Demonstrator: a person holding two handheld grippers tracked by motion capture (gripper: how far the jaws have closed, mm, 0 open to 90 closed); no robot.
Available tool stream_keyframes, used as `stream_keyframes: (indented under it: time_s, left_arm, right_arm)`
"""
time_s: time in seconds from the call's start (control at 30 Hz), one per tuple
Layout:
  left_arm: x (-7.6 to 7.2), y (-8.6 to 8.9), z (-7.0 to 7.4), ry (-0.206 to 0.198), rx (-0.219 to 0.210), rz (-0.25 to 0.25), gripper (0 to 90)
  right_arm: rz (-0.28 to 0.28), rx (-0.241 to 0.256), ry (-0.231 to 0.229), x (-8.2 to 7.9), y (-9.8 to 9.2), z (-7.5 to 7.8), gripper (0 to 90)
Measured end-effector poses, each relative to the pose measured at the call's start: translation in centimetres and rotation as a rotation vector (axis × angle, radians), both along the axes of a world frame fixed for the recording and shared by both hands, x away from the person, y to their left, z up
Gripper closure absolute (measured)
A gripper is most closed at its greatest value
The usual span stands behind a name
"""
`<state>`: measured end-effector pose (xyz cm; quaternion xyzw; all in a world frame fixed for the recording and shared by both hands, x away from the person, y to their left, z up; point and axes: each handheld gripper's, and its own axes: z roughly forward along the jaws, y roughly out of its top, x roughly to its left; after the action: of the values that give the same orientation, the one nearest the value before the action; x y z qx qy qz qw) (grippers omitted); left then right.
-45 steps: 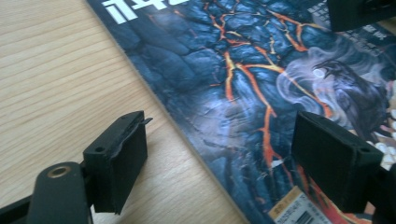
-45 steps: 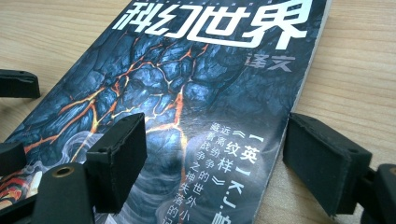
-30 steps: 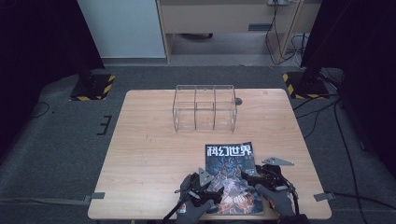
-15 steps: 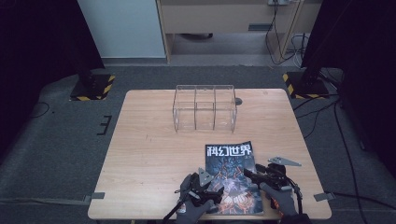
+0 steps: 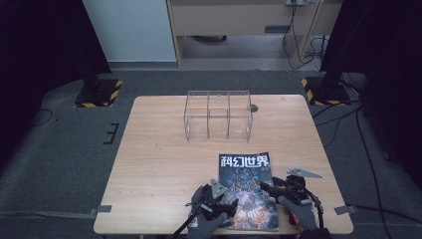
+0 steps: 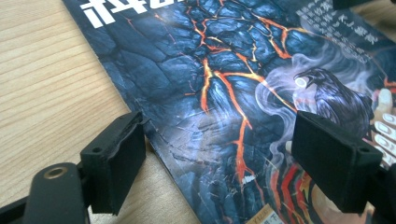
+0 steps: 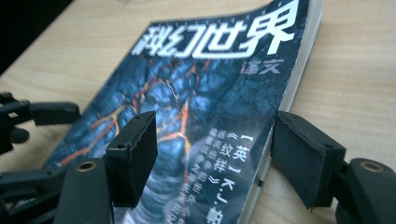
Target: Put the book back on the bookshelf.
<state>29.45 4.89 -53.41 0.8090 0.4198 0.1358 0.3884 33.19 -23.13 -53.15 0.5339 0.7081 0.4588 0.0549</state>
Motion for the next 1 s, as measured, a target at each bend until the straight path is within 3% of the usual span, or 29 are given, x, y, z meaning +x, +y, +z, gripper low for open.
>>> stream_keyframes:
  time_s: [0.07, 0.23, 0.4, 0.43, 0.47, 0.63, 0.73, 0.93, 0.97, 1.0]
  left_arm:
    - [0.0, 0.01, 0.0, 0.0, 0.0, 0.0, 17.3]
    - [0.01, 0.02, 0.0, 0.0, 0.0, -0.002, 17.2]
    - [0.01, 0.03, 0.0, 0.001, 0.0, 0.0, 17.2]
    - [0.01, 0.04, 0.0, 0.001, -0.001, 0.002, 17.2]
    - [0.01, 0.04, 0.0, 0.001, -0.001, 0.002, 17.2]
    - [0.02, 0.07, 0.0, 0.001, -0.001, 0.0, 17.2]
    - [0.02, 0.07, 0.0, 0.0, -0.002, 0.001, 17.2]
    - [0.02, 0.06, -0.01, 0.0, -0.002, 0.001, 17.2]
    - [0.02, 0.08, -0.01, 0.0, -0.003, 0.002, 17.2]
    - [0.02, 0.09, -0.01, 0.0, -0.003, 0.002, 17.2]
  right_arm:
    - [-0.004, -0.021, 0.015, 0.07, 0.15, -0.28, 31.4]
    - [-0.009, -0.017, 0.011, 0.02, 0.19, -0.31, 31.0]
    - [-0.014, 0.027, 0.012, 0.02, -0.15, -0.13, 32.8]
    - [-0.019, 0.091, -0.005, -0.09, -0.5, 0.2, 34.5]
    - [-0.014, 0.113, -0.011, -0.14, -0.59, 0.3, 35.2]
    - [-0.005, 0.133, -0.036, -0.3, -0.52, 0.61, 35.9]
    - [-0.009, 0.157, -0.012, -0.25, -0.64, 0.56, 35.9]
    - [-0.011, 0.098, 0.0, -0.25, -0.47, 0.39, 35.9]
    - [-0.009, 0.023, 0.021, -0.18, -0.25, 0.09, 35.8]
    - [-0.009, 0.023, 0.021, -0.18, -0.25, 0.09, 35.8]
